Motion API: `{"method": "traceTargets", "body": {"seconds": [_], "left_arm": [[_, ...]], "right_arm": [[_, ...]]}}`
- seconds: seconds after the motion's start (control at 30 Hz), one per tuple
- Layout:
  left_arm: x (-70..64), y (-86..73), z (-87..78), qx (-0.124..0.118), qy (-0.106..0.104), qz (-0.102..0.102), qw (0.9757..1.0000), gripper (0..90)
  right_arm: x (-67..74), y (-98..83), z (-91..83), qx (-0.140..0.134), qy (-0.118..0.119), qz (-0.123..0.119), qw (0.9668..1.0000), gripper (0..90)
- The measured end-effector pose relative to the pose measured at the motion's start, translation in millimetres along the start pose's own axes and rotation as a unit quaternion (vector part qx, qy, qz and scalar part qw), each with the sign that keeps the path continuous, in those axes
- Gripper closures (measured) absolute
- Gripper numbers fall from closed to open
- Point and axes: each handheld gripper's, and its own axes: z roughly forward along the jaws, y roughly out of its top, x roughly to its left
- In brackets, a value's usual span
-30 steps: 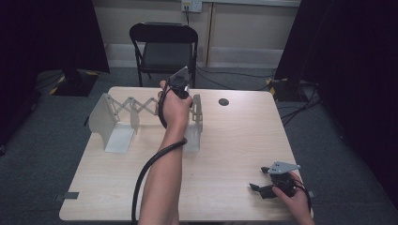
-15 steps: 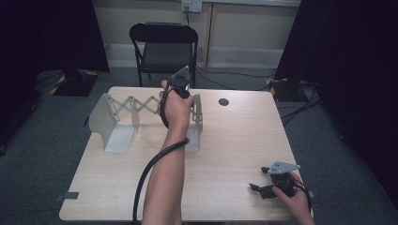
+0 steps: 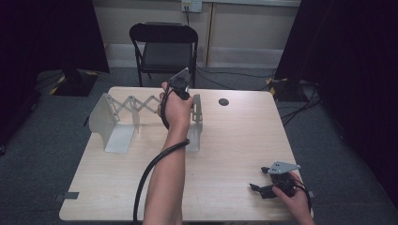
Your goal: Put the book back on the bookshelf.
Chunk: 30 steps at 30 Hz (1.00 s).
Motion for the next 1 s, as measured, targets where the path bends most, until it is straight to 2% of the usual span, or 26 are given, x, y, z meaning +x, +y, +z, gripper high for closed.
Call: {"method": "traceTargets", "body": {"seconds": [0.17,0.33,0.43,0.5,0.53,0.73,1.0], "left_arm": [[0.1,0.5,-0.1,0.001,0.001,0.003,1.0,51.9],[1.0,-0.5,-1.3,-0.009,-0.001,0.005,0.9999,51.0],[-0.7,-1.4,-4.9,-0.018,0.004,0.016,0.9997,49.8],[-2.0,-1.9,-7.3,-0.016,0.006,0.025,0.9996,48.8],[-3.1,-2.8,-8.1,-0.019,0.006,0.023,0.9995,48.2],[-3.2,-6.7,-15.5,-0.027,-0.005,0.031,0.9992,41.9],[-1.9,-14.0,-19.8,-0.027,-0.016,0.045,0.9985,39.3]], "right_arm": [[0.0,0.0,0.0,0.0,0.0,0.0,1.0,14.1],[0.0,0.0,0.0,0.0,0.0,0.0,1.0,14.1],[0.1,0.0,0.1,0.0,0.0,0.001,1.0,14.1],[0.1,0.0,0.1,0.0,0.0,0.001,1.0,14.1],[0.2,0.0,0.1,0.0,0.0,0.001,1.0,14.1],[0.1,0.0,0.0,0.0,0.0,0.0,1.0,14.1],[0.2,0.0,0.1,0.0,-0.001,0.001,1.0,14.1]]}}
